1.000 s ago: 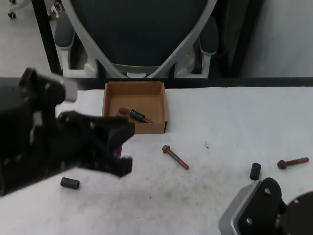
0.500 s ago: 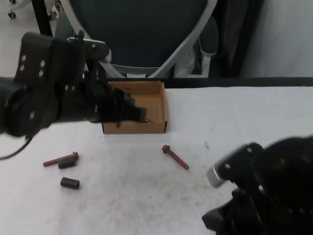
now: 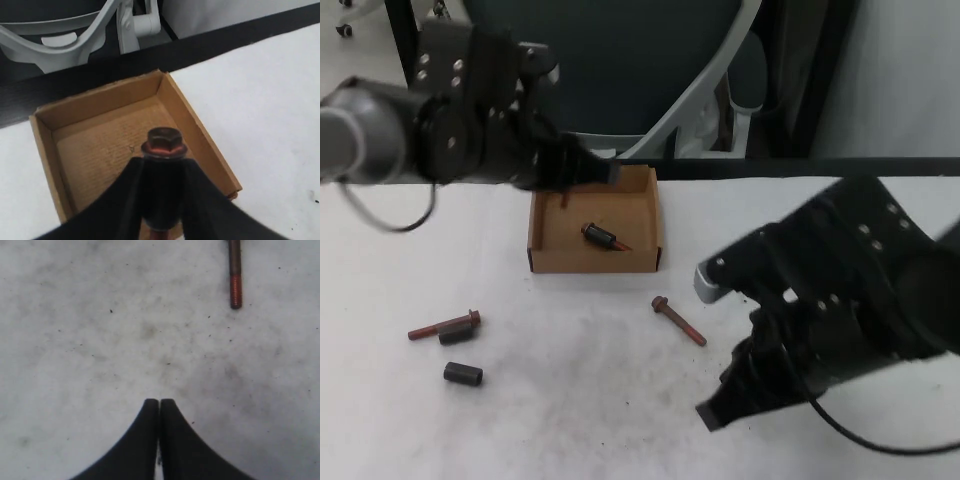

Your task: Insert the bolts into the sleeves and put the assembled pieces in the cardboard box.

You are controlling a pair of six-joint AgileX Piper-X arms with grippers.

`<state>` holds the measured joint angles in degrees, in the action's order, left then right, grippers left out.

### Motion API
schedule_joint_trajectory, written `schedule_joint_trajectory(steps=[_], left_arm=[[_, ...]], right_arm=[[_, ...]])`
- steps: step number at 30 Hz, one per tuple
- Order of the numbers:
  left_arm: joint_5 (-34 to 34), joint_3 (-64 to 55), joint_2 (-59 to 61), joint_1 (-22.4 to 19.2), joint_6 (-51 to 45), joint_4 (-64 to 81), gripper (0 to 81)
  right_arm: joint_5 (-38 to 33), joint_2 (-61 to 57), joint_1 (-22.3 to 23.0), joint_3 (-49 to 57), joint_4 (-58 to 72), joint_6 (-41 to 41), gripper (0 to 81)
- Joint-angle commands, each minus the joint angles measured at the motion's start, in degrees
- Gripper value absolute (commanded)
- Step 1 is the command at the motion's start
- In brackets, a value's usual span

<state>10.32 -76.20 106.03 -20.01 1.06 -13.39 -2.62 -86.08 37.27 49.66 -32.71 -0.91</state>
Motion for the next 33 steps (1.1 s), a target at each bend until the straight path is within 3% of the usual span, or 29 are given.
schedule_joint_trajectory(steps=[1, 4, 7, 16, 20, 23, 28, 30, 33], left_arm=[[0.04, -2.01, 0.27, 0.18, 0.72, -0.39, 0.8], [-2.05, -7.22, 3.87, 0.18, 1.93, -4.50, 0.8], [-2.68, -11.22, 7.01, 0.33, 2.46, -7.85, 0.8], [-2.76, -19.47, 15.39, 1.69, 2.46, -14.08, 0.8], [-2.77, -21.43, 17.52, 2.32, 2.85, -16.62, 1.1], [-2.70, -23.06, 18.84, 2.30, 5.00, -18.99, 12.8], [-4.14, -23.21, 18.99, 2.18, 4.50, -18.87, 46.8], [-4.65, -23.65, 18.99, 2.18, 3.49, -19.28, 50.1], [-2.92, -23.71, 18.76, 2.18, 3.25, -19.40, 48.7]], right_arm=[[-0.29, -1.54, -1.01, 3.49, -1.42, 1.29, 14.0], [0.62, -3.48, -2.52, 5.57, -3.05, 0.91, 28.2], [4.36, -4.06, -4.54, 6.59, -4.60, -0.82, 36.2], [4.47, -4.04, -11.77, 7.31, -9.14, -2.21, 36.5], [1.14, -4.04, -13.69, 7.38, -8.14, -2.21, 36.5], [0.93, -4.04, -14.66, 7.38, -7.87, -2.61, 36.5], [0.60, -4.04, -15.95, 7.38, -7.77, -2.84, 36.5], [0.60, -4.04, -16.33, 7.38, -7.83, -3.52, 36.5], [0.60, -4.17, -16.91, 7.38, -7.83, -4.12, 36.5]])
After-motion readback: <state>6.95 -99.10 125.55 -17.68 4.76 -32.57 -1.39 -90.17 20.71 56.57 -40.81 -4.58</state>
